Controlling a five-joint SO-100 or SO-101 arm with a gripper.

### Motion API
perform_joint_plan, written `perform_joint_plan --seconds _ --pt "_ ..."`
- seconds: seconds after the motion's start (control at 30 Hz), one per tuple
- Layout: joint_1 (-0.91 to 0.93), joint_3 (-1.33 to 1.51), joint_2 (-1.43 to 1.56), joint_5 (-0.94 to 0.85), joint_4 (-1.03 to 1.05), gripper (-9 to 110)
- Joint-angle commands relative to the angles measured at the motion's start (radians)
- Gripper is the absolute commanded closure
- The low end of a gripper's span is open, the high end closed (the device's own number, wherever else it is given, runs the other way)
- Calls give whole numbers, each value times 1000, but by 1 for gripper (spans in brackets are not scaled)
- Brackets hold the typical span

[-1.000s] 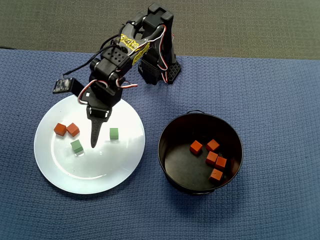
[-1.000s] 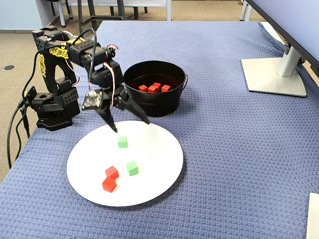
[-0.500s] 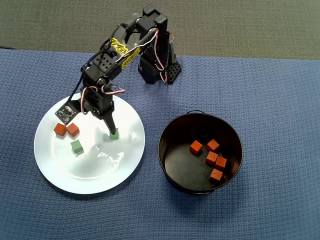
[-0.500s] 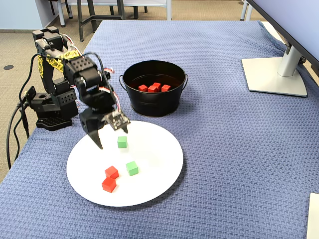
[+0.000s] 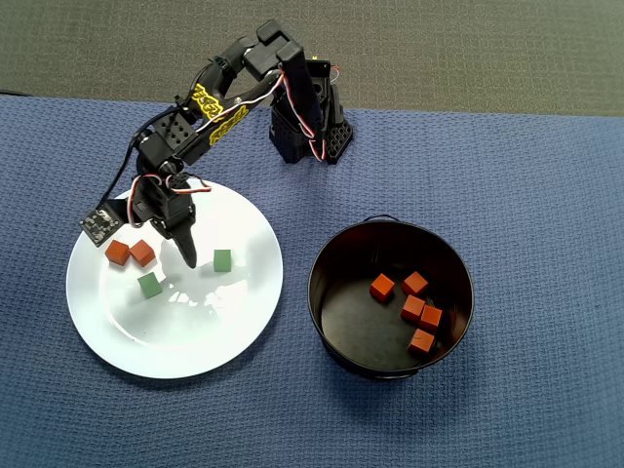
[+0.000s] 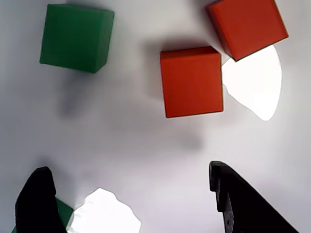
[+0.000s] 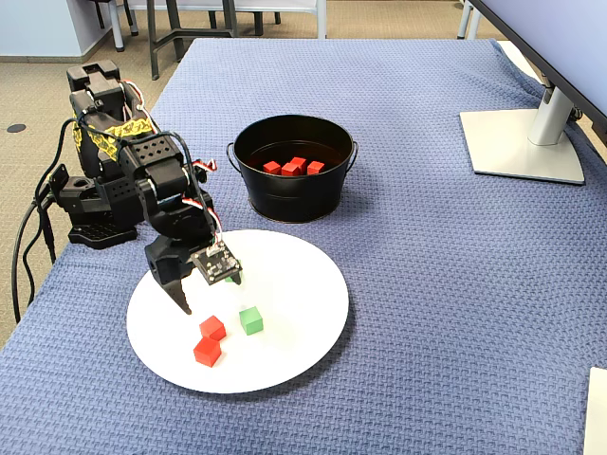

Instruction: Pick up the red cubes from the white plate and place them in the black recipient

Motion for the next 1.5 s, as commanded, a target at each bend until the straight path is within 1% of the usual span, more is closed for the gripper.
perform_joint_plan --seconds 0.0,0.63,1.17,1.4,1.47 --pt "21 -104 -8 -52 64 67" --pt "75 -368 -193 -55 144 70" --pt "64 -514 -318 6 114 74" --pt "58 -528 -327 18 117 78" --pt "55 -528 -327 26 115 83"
